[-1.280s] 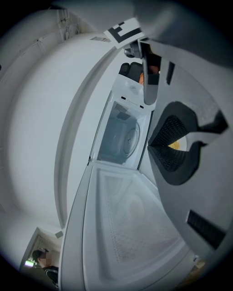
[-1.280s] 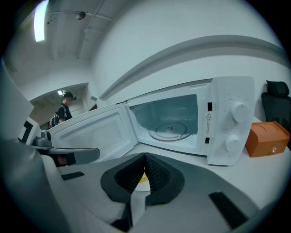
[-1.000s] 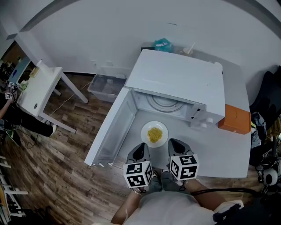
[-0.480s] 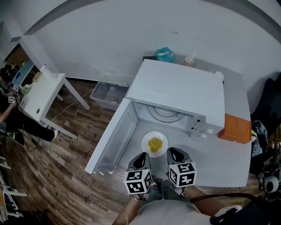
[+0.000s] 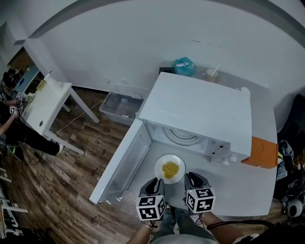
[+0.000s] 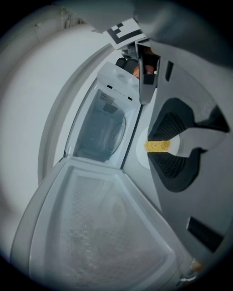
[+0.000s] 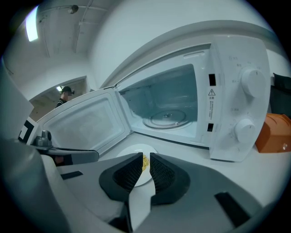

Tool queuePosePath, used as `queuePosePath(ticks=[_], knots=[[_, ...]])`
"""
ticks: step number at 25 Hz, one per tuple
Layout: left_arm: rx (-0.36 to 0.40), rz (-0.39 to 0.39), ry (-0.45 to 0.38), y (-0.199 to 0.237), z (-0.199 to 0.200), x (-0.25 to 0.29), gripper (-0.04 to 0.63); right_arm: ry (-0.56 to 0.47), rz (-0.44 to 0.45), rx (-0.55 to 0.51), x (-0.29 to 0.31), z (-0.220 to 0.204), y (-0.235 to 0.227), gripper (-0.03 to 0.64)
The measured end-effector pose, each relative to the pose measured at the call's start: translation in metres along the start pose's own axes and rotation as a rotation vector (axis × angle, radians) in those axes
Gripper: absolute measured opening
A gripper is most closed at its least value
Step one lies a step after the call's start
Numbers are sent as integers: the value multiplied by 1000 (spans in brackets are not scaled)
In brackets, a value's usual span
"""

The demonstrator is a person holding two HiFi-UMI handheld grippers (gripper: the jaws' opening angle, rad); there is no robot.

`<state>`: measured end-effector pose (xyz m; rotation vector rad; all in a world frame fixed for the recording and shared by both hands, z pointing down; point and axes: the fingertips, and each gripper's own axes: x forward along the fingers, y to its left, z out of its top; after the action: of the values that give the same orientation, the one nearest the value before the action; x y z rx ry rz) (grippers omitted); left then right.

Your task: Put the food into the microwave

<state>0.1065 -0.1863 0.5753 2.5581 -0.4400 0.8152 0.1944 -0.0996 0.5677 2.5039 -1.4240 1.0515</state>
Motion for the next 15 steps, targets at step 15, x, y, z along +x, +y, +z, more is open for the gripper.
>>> queuePosePath(ticks=[15], knots=[[-51, 84, 62, 44, -24, 44, 71, 47, -22, 66, 50, -20, -25, 35]])
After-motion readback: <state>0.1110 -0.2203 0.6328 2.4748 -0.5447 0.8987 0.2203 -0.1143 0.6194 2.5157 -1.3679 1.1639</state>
